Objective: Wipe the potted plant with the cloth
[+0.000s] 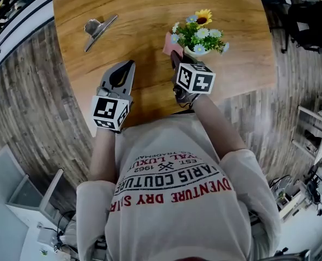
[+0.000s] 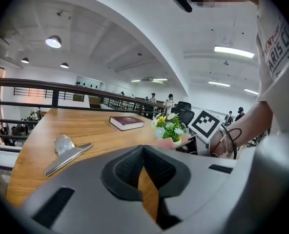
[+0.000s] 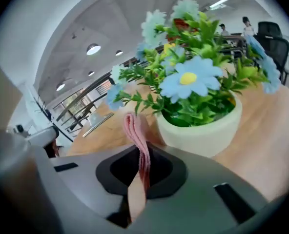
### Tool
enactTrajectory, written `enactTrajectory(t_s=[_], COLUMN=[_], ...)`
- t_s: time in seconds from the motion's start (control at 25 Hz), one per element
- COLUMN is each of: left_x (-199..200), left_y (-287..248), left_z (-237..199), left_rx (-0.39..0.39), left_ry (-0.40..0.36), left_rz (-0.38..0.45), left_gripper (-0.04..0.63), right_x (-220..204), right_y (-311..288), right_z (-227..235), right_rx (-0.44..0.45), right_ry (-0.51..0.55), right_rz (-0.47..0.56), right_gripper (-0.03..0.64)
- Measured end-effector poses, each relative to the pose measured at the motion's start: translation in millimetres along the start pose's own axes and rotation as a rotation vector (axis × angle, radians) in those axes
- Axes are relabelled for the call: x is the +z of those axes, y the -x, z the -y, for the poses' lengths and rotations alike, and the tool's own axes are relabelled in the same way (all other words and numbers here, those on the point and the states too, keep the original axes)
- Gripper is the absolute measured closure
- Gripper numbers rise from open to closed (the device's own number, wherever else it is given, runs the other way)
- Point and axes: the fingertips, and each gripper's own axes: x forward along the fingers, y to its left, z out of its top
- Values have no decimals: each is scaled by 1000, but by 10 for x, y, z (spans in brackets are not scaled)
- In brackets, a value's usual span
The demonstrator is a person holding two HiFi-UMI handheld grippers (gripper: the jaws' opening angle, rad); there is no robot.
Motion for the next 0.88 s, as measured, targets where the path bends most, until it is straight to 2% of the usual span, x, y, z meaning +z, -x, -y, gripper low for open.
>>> enactTrajectory(t_s=[0.12, 0.52, 0.72, 0.88], left_x=[-19, -77, -112, -127], left_y=[-28, -143, -229, -344], left_z=[19, 95, 204, 328], left_rx=[-13, -57, -78, -98], left_ry=[-14, -19, -18, -12], left_rz=[-8, -26, -38, -39], left_gripper=[580, 580, 580, 580], right_x=[-27, -158, -204, -232], right_y=[31, 168, 341, 477], right_z=[82, 341, 550, 774], right_rx=[-27, -51, -83, -116], right_ry=[-73, -148, -143, -75], right_rz=[10, 1, -10, -17], right_gripper=[580, 580, 578, 578])
